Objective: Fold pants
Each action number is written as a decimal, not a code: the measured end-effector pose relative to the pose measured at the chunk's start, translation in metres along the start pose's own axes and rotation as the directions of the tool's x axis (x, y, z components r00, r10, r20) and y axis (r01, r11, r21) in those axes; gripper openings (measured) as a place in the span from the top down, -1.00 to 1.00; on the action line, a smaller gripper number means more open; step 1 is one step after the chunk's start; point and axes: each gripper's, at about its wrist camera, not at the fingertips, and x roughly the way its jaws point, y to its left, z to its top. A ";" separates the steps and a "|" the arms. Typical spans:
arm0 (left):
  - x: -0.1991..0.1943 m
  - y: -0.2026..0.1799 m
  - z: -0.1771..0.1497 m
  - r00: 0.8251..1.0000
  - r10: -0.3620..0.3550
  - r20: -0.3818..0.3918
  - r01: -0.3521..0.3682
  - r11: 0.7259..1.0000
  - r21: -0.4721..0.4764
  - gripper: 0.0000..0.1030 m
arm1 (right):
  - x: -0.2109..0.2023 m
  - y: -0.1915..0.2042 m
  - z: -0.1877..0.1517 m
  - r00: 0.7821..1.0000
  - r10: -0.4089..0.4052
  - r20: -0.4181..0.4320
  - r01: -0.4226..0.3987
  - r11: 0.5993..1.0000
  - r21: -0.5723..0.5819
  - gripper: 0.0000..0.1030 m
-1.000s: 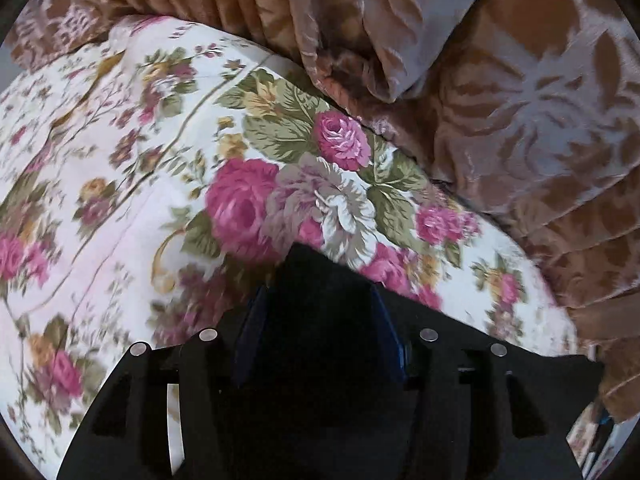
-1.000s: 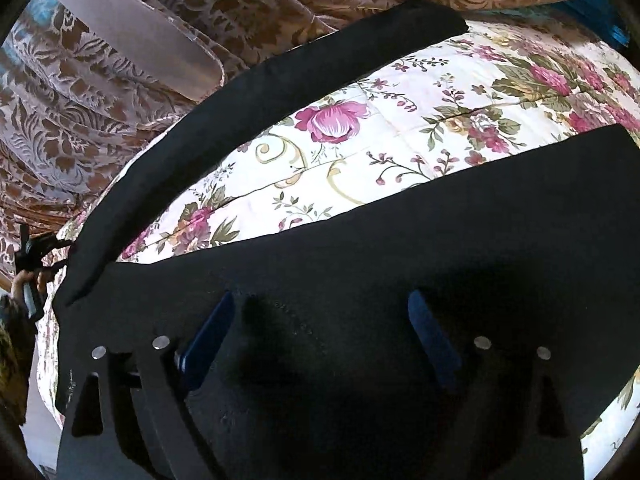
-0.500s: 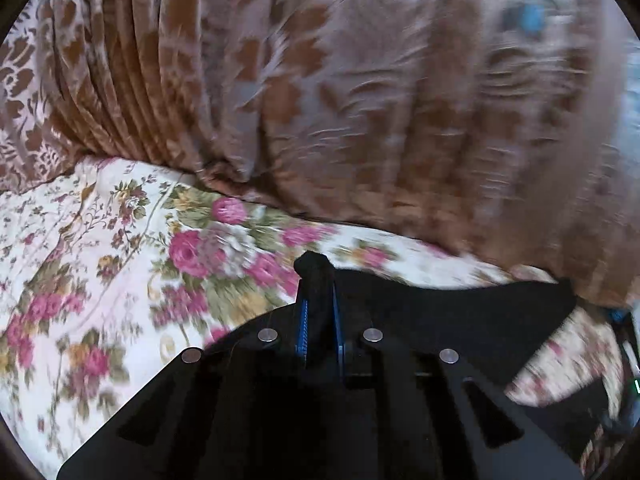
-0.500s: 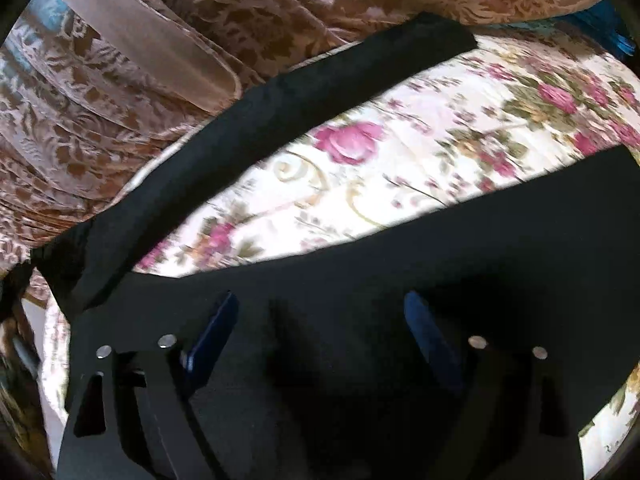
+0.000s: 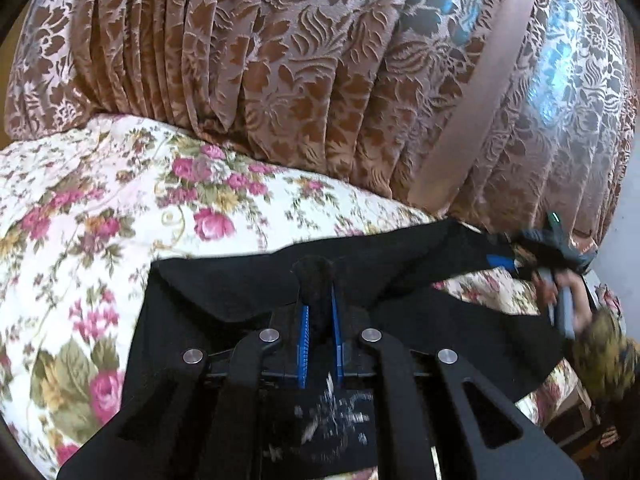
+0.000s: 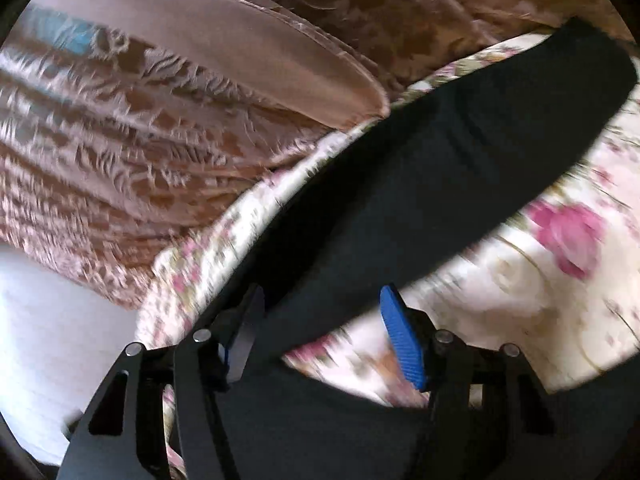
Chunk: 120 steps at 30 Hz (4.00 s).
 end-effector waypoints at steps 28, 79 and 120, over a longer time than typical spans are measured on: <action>0.026 0.029 0.125 0.960 0.225 0.169 -0.231 0.973 0.016 0.84 | -0.036 0.030 0.038 0.992 0.020 0.125 -0.008 0.996 -0.093 0.87; -0.024 0.099 -0.073 0.986 0.123 -0.110 -0.157 0.901 -0.405 0.88 | -0.075 -0.048 -0.209 0.993 -0.059 -0.099 0.046 0.990 -0.137 0.89; -0.020 0.022 -0.059 0.994 0.062 -0.088 -0.080 0.971 -0.225 0.80 | -0.118 -0.053 -0.211 0.991 -0.115 -0.065 0.100 0.975 -0.198 -0.07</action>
